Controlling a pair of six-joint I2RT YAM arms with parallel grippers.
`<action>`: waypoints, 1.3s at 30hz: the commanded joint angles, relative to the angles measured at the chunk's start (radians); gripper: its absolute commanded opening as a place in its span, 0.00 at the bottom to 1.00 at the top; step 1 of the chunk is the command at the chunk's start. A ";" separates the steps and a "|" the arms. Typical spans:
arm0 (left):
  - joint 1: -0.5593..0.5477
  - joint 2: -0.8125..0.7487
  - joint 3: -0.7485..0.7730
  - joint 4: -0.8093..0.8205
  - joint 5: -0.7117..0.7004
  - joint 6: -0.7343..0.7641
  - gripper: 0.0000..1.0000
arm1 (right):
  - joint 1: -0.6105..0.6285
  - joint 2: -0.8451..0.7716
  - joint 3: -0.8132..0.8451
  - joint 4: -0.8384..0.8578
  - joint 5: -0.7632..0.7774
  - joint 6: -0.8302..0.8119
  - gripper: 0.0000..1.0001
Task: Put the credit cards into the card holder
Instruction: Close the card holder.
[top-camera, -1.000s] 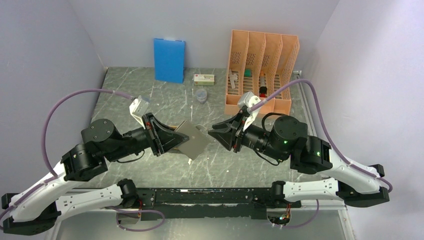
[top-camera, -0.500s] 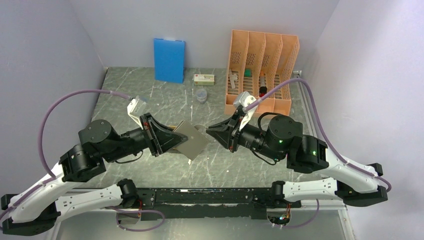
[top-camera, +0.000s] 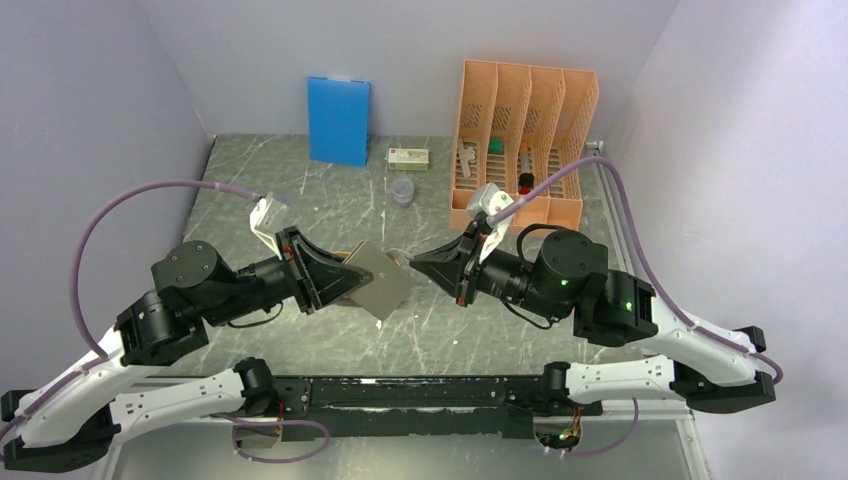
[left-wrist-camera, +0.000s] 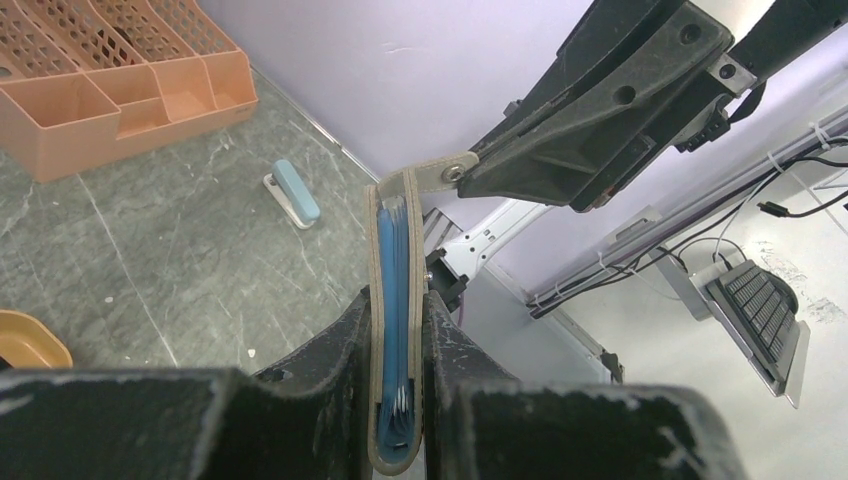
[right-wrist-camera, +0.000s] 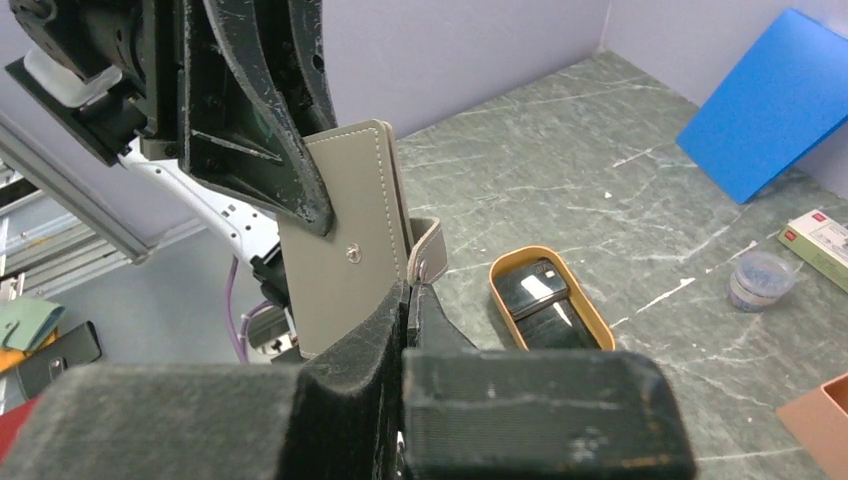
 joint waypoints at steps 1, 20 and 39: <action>0.002 -0.007 0.013 0.000 -0.015 -0.007 0.05 | -0.004 0.004 0.029 -0.001 -0.052 -0.029 0.00; 0.002 0.089 0.110 -0.091 -0.139 -0.059 0.05 | -0.002 0.145 0.075 -0.127 -0.004 -0.202 0.00; 0.002 0.076 0.093 -0.070 -0.116 -0.064 0.05 | 0.004 0.176 0.076 -0.136 -0.003 -0.196 0.00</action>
